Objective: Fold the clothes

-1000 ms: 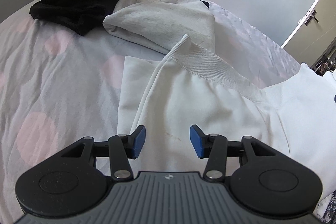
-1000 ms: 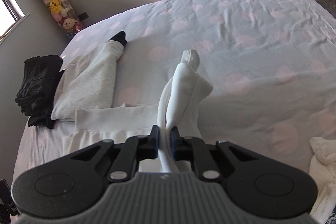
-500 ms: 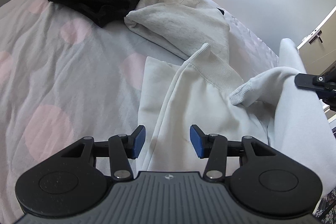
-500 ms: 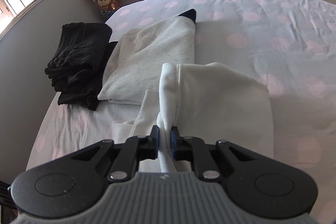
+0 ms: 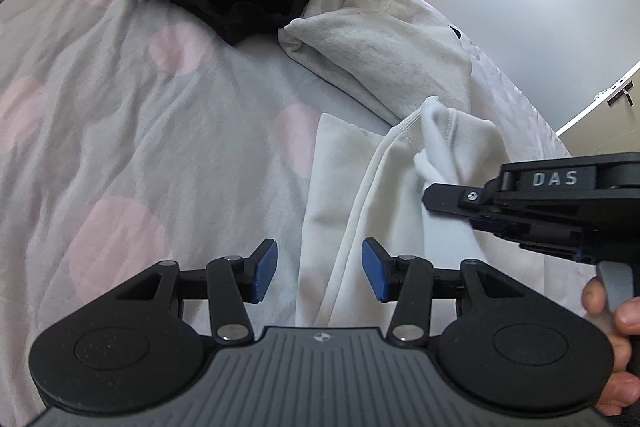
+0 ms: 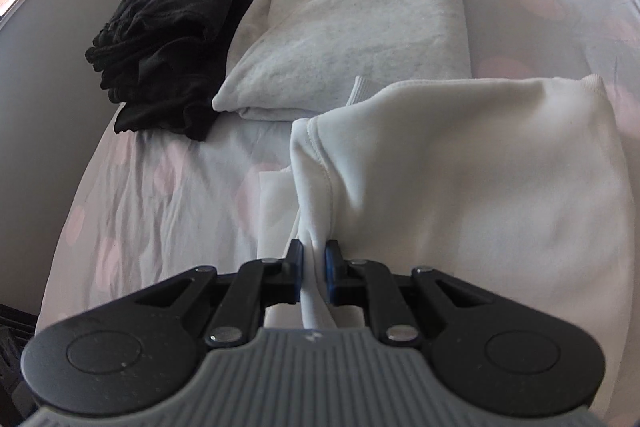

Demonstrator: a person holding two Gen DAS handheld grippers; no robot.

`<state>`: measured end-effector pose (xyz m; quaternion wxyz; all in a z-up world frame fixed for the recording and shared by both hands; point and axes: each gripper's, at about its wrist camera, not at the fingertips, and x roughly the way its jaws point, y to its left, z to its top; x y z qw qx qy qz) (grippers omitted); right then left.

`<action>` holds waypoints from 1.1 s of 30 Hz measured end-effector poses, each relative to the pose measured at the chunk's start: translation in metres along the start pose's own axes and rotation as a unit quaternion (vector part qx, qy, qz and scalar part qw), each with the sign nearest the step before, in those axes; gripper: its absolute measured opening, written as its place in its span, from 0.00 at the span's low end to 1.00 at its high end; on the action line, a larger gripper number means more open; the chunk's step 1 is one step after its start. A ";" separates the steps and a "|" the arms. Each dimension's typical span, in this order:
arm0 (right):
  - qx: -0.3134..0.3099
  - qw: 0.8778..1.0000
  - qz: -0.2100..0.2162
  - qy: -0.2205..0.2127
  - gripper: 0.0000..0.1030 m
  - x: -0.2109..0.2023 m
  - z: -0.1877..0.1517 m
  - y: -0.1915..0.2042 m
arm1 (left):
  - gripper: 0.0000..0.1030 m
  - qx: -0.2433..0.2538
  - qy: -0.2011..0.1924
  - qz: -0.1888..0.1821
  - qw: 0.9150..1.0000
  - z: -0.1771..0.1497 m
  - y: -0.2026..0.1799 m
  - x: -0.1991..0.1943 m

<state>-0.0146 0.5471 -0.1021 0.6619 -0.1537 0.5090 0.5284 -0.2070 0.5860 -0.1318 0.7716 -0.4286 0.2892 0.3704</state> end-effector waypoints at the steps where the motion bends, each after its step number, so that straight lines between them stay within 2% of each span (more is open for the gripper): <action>1: 0.001 1.000 0.001 0.003 0.13 0.007 -0.001 0.000 | 0.53 -0.001 0.001 0.002 1.000 0.000 0.001 0.000; 9: 0.014 1.000 0.018 0.021 0.15 0.044 -0.007 -0.012 | 0.53 -0.007 0.009 0.015 1.000 0.000 0.006 0.004; 11: 0.010 0.999 0.029 0.021 0.21 0.042 -0.006 -0.012 | 0.53 -0.008 0.011 0.018 1.000 0.000 0.007 0.005; 12: 0.007 0.999 0.036 0.020 0.28 0.037 -0.006 -0.011 | 0.53 -0.007 0.012 0.017 1.000 -0.001 0.007 0.004; 13: 0.001 0.999 0.040 0.017 0.33 0.032 -0.006 -0.009 | 0.53 -0.007 0.013 0.016 1.000 -0.002 0.007 0.003; 16: -0.036 0.999 0.037 -0.003 0.35 0.007 -0.010 0.001 | 0.53 -0.011 0.008 0.004 1.000 -0.003 0.006 -0.006; 21: -0.074 0.995 0.048 -0.042 0.42 -0.049 -0.020 0.008 | 0.53 -0.049 0.003 -0.058 0.997 -0.005 0.006 -0.027; 23: -0.091 0.993 0.054 -0.057 0.44 -0.073 -0.027 0.002 | 0.53 -0.056 0.009 -0.078 0.995 -0.008 0.003 -0.031; 25: -0.102 0.991 0.050 -0.072 0.46 -0.094 -0.042 -0.009 | 0.58 -0.058 0.020 -0.092 0.994 -0.011 -0.002 -0.032; 28: -0.112 0.989 0.032 -0.093 0.46 -0.117 -0.067 -0.034 | 0.60 -0.059 0.035 -0.111 0.991 -0.017 -0.009 -0.035; 30: -0.112 0.988 0.014 -0.104 0.46 -0.126 -0.090 -0.054 | 0.61 -0.050 0.040 -0.104 0.993 -0.021 -0.013 -0.037; 33: -0.095 0.989 -0.005 -0.111 0.46 -0.132 -0.126 -0.084 | 0.63 -0.028 0.044 -0.055 0.997 -0.025 -0.020 -0.039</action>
